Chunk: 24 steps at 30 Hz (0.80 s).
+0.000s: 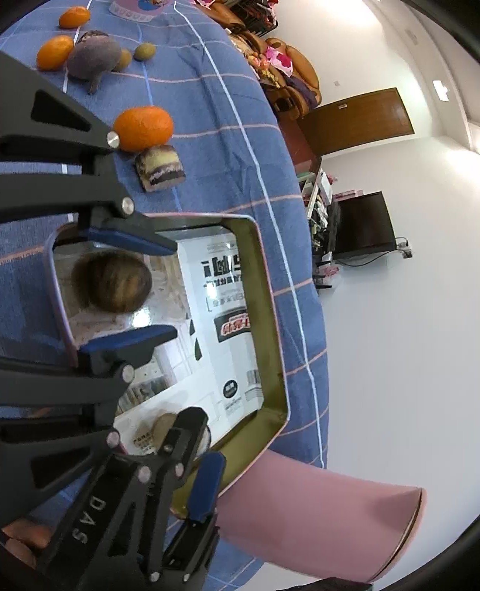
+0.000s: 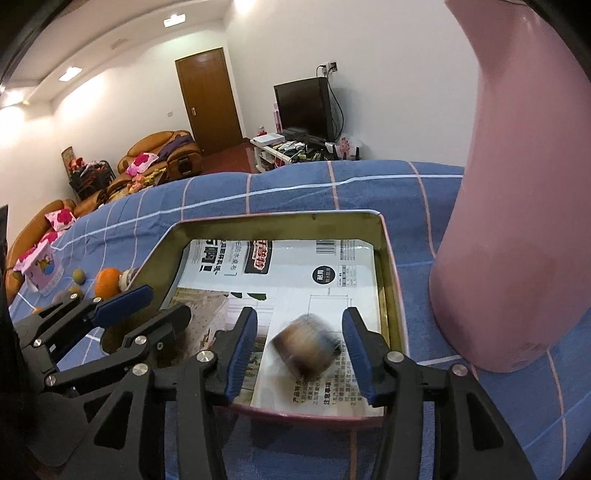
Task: Organize fruits
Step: 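Carry both items into the pink tin and open both tools to release them, then grasp the orange with the left tool while the right tool grasps a cake roll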
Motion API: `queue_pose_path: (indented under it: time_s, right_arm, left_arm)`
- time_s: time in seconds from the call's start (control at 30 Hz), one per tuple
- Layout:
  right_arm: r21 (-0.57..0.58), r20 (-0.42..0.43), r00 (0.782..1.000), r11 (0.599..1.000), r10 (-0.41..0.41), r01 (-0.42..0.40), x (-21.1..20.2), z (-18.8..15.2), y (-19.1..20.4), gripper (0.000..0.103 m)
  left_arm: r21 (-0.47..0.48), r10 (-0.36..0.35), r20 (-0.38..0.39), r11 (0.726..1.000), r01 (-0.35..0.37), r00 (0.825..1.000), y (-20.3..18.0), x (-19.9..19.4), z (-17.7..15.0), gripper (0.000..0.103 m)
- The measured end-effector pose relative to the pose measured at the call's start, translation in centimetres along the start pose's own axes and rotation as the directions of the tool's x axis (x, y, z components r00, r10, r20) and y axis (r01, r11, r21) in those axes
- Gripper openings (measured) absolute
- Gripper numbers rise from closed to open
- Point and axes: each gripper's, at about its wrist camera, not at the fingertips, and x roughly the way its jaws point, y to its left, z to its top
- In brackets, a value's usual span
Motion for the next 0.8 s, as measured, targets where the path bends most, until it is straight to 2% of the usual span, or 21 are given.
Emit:
queue_pose_path:
  time_s: [0.07,0.13,0.17,0.2,0.23,0.27,0.3,0.37,0.47,0.67,0.8]
  right_arm:
    - [0.013,0.009,1.000,1.000,0.004,-0.005,-0.3,0.1,-0.2,0.053]
    - [0.029,0.022,1.000,0.999,0.012,-0.013,-0.6,0.2,-0.4,0.055]
    - [0.041,0.032,0.999,0.999,0.021,-0.022,-0.8,0.2,-0.6,0.064]
    - [0.050,0.043,0.998,0.998,0.035,-0.037,-0.9,0.3,-0.7,0.068]
    - [0.060,0.061,0.997,0.997,0.051,-0.055,-1.3,0.3,-0.8,0.077]
    - [0.062,0.080,0.996,0.996,0.051,-0.056,-1.6,0.3,-0.7,0.079]
    - [0.058,0.095,0.994,0.997,0.048,-0.053,-1.9,0.4,-0.7,0.079]
    - [0.045,0.120,0.992,0.998,0.039,-0.045,-2.4,0.5,-0.5,0.079]
    - [0.045,0.147,0.989,0.998,0.034,-0.041,-2.8,0.6,-0.6,0.079]
    - [0.069,0.160,0.987,0.997,0.012,-0.023,-2.9,0.6,-1.0,0.079]
    - [0.079,0.170,0.985,0.997,0.002,-0.016,-2.9,0.7,-1.2,0.079]
  left_arm:
    - [-0.019,0.008,0.007,1.000,-0.008,1.000,0.4,-0.3,0.0,0.051]
    - [-0.034,-0.015,0.012,0.999,0.016,1.000,0.8,-0.5,0.1,0.053]
    - [-0.035,-0.033,0.014,0.999,0.033,0.999,0.8,-0.6,0.1,0.063]
    - [-0.028,-0.066,0.024,0.997,0.067,0.998,0.8,-1.0,0.0,0.070]
    - [-0.017,-0.077,0.040,0.997,0.078,0.996,0.6,-1.4,0.0,0.086]
    - [-0.001,-0.065,0.066,0.998,0.066,0.996,0.3,-1.9,0.0,0.101]
    - [0.028,-0.034,0.115,0.999,0.031,0.993,-0.2,-2.7,-0.1,0.103]
    - [0.084,-0.018,0.172,0.996,0.004,0.985,-1.1,-3.8,-0.2,0.103]
    - [0.125,-0.014,0.191,0.992,-0.010,0.981,-1.9,-4.4,-0.3,0.103]
    - [0.104,-0.013,0.178,0.995,-0.006,0.984,-0.4,-4.3,0.0,0.103]
    - [0.041,0.003,0.168,0.999,-0.010,0.986,2.8,-4.6,0.4,0.103]
